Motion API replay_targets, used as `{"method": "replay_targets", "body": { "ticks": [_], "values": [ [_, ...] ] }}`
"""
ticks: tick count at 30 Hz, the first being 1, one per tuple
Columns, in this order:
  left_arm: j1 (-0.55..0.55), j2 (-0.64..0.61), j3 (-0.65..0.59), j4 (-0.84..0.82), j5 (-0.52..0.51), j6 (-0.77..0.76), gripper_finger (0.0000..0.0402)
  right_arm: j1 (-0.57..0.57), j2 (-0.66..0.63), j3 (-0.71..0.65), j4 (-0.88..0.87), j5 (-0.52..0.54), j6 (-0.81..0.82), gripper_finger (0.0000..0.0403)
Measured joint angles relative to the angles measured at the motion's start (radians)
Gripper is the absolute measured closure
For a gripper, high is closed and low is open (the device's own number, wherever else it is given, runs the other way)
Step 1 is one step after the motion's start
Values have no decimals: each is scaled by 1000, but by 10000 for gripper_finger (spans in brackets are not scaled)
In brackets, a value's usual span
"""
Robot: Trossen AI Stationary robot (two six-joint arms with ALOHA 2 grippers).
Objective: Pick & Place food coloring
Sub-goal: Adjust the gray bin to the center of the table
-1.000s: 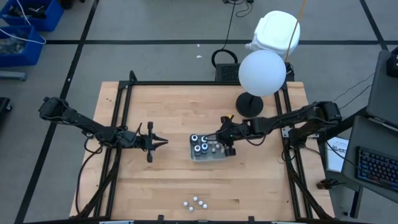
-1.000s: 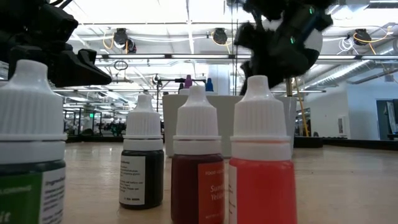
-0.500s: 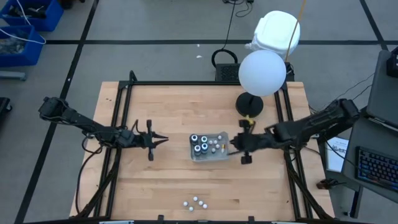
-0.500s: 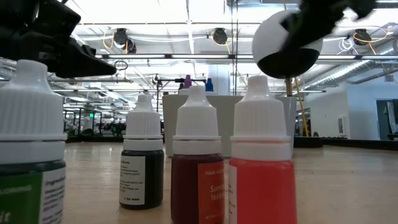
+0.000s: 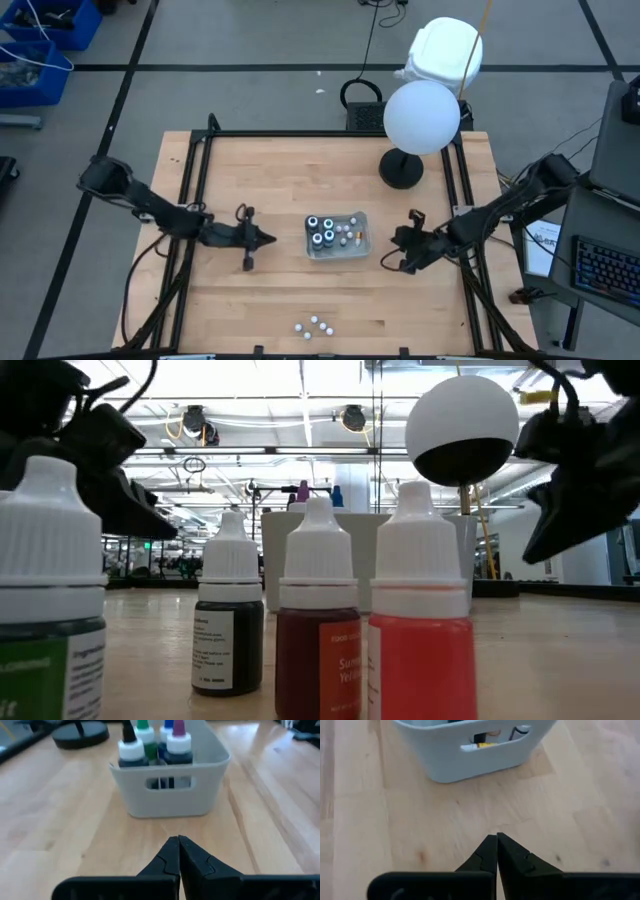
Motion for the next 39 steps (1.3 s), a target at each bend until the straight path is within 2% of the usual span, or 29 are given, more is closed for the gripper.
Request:
{"method": "replay_targets", "body": {
  "ticks": [7, 13, 20, 28, 39],
  "values": [
    [1, 231, 113, 55, 14, -1, 397, -13, 43, -107, 293, 2, -50, 402],
    [24, 332, 201, 52, 13, 49, 384, -69, 138, -114, 438, 2, -145, 403],
    [50, 336, 221, 52, 14, 21, 367, -151, 247, -115, 539, -17, -231, 403],
    [79, 336, 221, 54, 15, -12, 396, -175, 341, -115, 745, -75, -311, 403],
    [79, 336, 221, 54, 40, -6, 373, -174, 360, -114, 818, -81, -333, 403]
  ]
}}
